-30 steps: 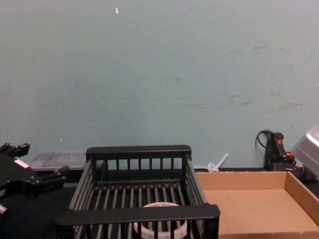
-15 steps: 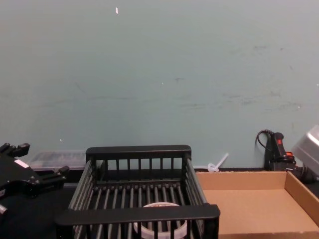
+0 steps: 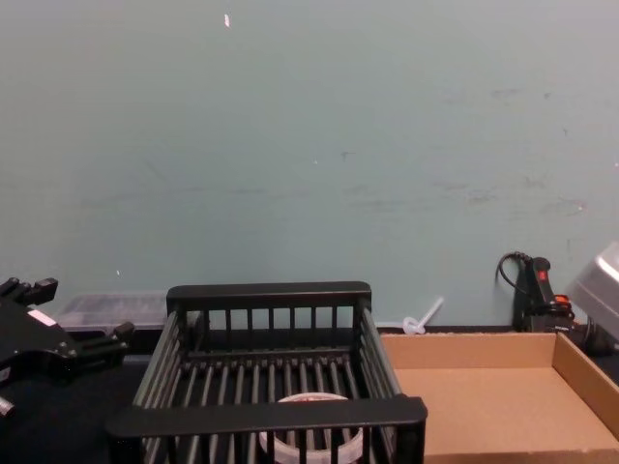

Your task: Pick up the white tape and place it into the black box , Pick up the silver tape and place it into the brown box.

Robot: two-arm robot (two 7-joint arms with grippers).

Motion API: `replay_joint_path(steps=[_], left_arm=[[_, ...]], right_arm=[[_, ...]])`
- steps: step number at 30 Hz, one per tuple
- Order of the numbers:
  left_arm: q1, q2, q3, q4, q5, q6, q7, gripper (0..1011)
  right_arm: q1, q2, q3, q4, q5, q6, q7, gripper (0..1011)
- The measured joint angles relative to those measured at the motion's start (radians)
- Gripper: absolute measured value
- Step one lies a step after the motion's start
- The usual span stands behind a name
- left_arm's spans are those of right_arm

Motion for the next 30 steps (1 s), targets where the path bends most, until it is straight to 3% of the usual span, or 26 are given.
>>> replay_joint_path(steps=[2, 6, 30], left_arm=[[0.0, 0.0, 0.0, 0.0, 0.0, 0.0, 0.0, 1001], [0.0, 0.0, 0.0, 0.0, 0.0, 0.0, 0.0, 1001], [0.0, 0.0, 0.0, 0.0, 0.0, 0.0, 0.0, 1001]], right_arm=[[0.0, 0.0, 0.0, 0.0, 0.0, 0.0, 0.0, 218], [0.0, 0.0, 0.0, 0.0, 0.0, 0.0, 0.0, 146], [-0.002, 0.0, 0.005, -0.006, -0.001, -0.009, 0.002, 139]])
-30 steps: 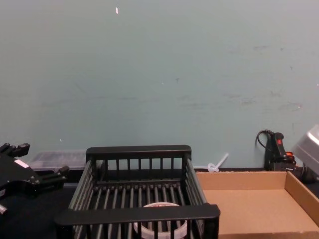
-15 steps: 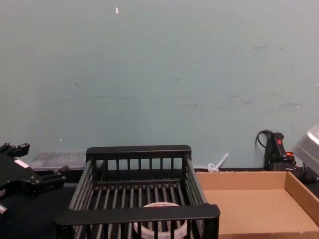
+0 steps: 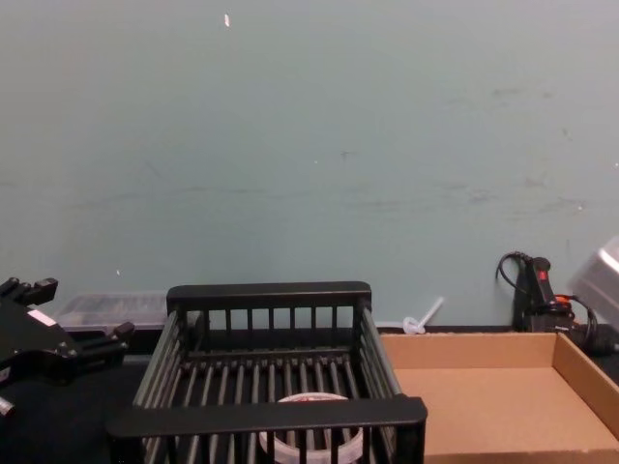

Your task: Pick up the white tape and place it into the black box , Pick up the silver tape and place it into the brown box.

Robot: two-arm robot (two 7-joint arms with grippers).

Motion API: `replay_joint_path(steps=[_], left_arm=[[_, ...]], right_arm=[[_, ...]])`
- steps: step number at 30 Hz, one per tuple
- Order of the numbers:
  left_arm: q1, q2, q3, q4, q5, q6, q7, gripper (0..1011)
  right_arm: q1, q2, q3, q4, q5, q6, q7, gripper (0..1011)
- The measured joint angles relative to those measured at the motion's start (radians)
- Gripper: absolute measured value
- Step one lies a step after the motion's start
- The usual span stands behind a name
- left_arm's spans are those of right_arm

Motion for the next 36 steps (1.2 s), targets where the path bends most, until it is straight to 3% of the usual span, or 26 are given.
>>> replay_joint_path(steps=[12, 21, 36], left_arm=[[0.0, 0.0, 0.0, 0.0, 0.0, 0.0, 0.0, 1001], [0.0, 0.0, 0.0, 0.0, 0.0, 0.0, 0.0, 1001], [0.0, 0.0, 0.0, 0.0, 0.0, 0.0, 0.0, 1001]], right_arm=[[-0.003, -0.012, 0.063, -0.019, 0.026, -0.01, -0.035, 139], [0.051, -0.056, 0.132, 0.015, 0.036, -0.02, -0.1, 139], [0.206, -0.147, 0.138, 0.221, -0.045, -0.022, -0.153, 139]])
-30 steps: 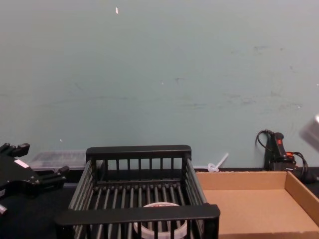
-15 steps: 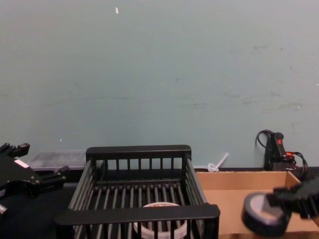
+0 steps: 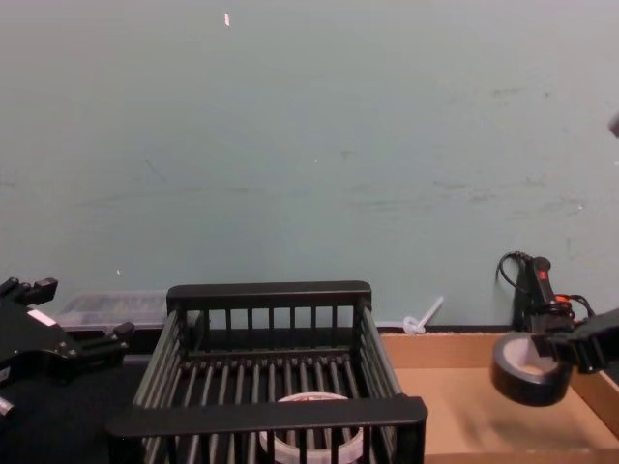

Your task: Pick up the white tape and place it into the black box , Pick up the silver tape and place it into the brown box.

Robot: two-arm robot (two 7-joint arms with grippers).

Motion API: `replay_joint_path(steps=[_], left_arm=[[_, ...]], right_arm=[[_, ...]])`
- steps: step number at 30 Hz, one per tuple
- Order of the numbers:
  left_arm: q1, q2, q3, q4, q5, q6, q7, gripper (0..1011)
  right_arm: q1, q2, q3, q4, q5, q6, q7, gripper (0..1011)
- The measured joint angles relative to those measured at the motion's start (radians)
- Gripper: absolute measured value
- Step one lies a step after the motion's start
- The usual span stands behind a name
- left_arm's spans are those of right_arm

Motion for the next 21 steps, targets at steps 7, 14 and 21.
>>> replay_joint_path(steps=[7, 14, 21], left_arm=[[0.0, 0.0, 0.0, 0.0, 0.0, 0.0, 0.0, 1001], [0.0, 0.0, 0.0, 0.0, 0.0, 0.0, 0.0, 1001], [0.0, 0.0, 0.0, 0.0, 0.0, 0.0, 0.0, 1001]], right_arm=[[0.05, -0.032, -0.007, 0.088, -0.034, -0.004, -0.006, 139], [0.053, -0.034, -0.007, 0.093, -0.038, -0.004, -0.008, 139], [0.05, -0.032, -0.006, 0.087, -0.036, -0.004, -0.007, 139]])
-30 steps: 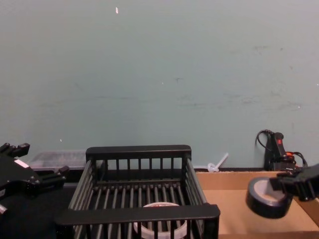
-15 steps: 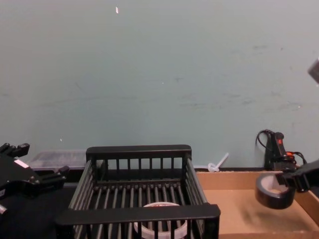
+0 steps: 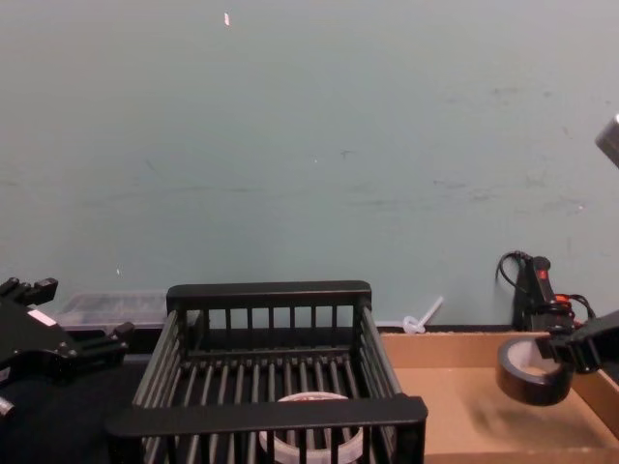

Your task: Pick up the white tape and place it into the black box , Pick up the silver tape and place it into the brown box.

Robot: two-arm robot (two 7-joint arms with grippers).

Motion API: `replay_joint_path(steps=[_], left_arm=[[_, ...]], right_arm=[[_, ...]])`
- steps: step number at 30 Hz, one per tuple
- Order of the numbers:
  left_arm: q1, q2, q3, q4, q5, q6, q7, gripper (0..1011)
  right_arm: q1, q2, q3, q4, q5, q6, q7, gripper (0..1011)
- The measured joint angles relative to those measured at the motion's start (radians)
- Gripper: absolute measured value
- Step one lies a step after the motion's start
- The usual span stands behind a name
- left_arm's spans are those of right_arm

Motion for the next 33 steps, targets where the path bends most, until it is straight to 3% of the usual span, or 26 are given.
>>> replay_joint_path(steps=[7, 33], left_arm=[[0.0, 0.0, 0.0, 0.0, 0.0, 0.0, 0.0, 1001], [0.0, 0.0, 0.0, 0.0, 0.0, 0.0, 0.0, 1001]], right_arm=[[-0.002, 0.001, 0.001, -0.003, 0.002, 0.0, 0.001, 171], [-0.004, 0.003, 0.001, -0.007, 0.004, 0.001, 0.002, 977]])
